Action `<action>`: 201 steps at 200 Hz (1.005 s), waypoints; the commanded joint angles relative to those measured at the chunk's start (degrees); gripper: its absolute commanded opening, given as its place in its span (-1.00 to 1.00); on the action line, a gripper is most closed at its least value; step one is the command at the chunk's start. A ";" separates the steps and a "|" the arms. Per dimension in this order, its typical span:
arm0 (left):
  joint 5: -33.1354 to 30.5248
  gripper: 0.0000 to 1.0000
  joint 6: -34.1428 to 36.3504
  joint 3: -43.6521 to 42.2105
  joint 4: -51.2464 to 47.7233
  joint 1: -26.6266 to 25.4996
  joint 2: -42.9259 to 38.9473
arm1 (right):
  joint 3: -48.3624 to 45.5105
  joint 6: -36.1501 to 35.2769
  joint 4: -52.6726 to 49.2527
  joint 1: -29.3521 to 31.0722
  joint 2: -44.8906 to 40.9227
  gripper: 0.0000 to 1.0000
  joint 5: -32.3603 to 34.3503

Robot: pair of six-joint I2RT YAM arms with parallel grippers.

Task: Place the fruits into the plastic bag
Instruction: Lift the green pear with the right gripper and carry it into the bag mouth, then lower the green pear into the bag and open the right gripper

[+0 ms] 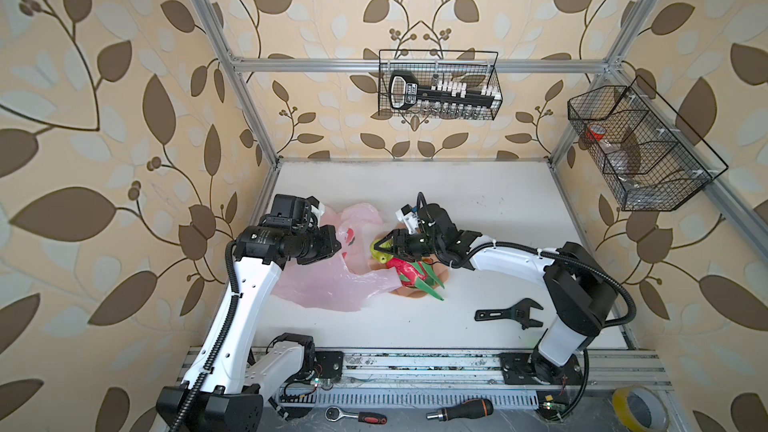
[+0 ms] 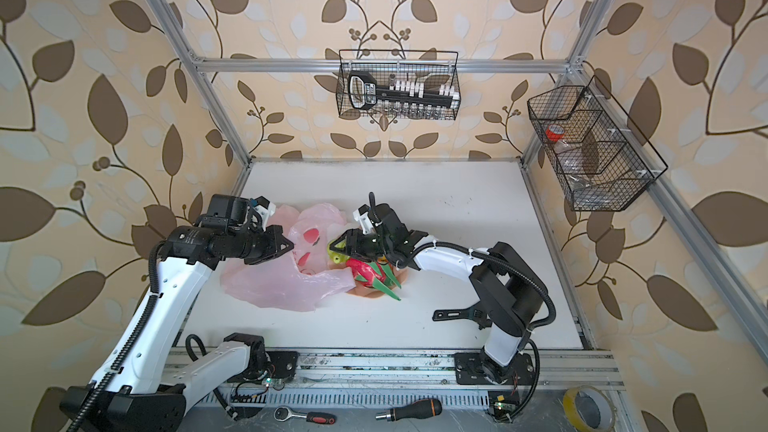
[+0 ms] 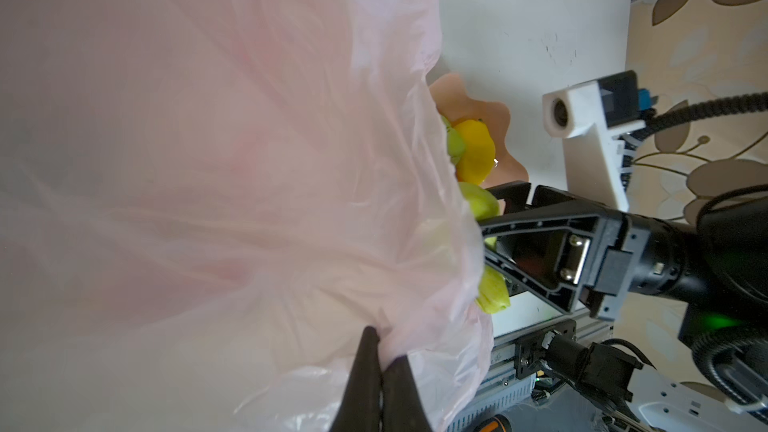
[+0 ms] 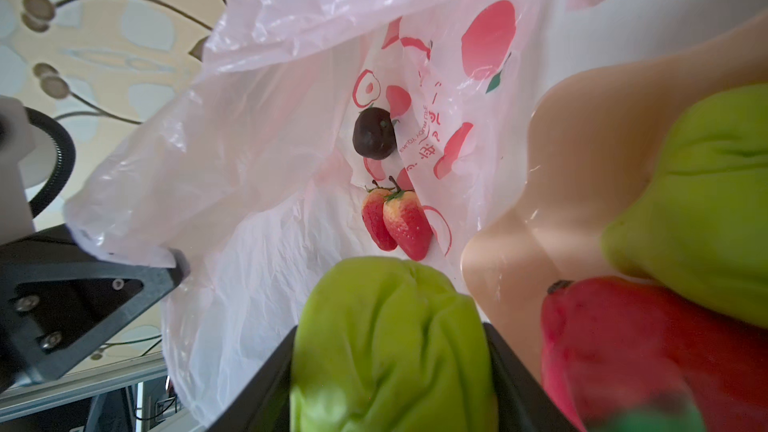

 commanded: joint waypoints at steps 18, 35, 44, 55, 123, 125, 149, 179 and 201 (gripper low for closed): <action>2.11 -1.00 -0.86 0.59 1.12 -0.50 0.12 | 5.42 5.32 4.54 2.65 4.90 -0.13 -0.25; 2.11 -1.00 -0.98 0.68 1.03 -0.55 0.09 | 6.91 6.76 5.86 3.98 6.85 -0.14 -0.36; 2.18 -1.00 -1.01 0.65 1.03 -0.64 0.08 | 8.01 6.99 5.82 4.71 7.87 -0.14 -0.32; 2.29 -1.00 -1.24 0.69 1.03 -0.76 0.09 | 9.03 7.50 5.82 5.52 9.17 -0.14 -0.47; 2.90 -1.00 -2.27 0.86 1.11 -0.98 -0.10 | 14.76 15.31 13.39 8.57 18.24 -0.13 -1.64; 2.97 -1.00 -2.30 0.84 1.12 -0.98 -0.10 | 14.93 15.71 13.63 8.71 18.48 -0.13 -1.70; 2.99 -1.00 -2.24 0.76 1.13 -1.18 -0.01 | 17.02 19.10 17.11 9.65 21.80 -0.12 -1.88; 3.64 -1.00 -3.31 0.54 1.64 -1.18 -0.25 | 20.70 21.10 18.14 11.02 25.30 -0.09 -2.59; 3.87 -1.00 -3.54 0.34 1.83 -1.24 -0.36 | 23.10 22.67 18.64 12.07 27.70 -0.06 -3.00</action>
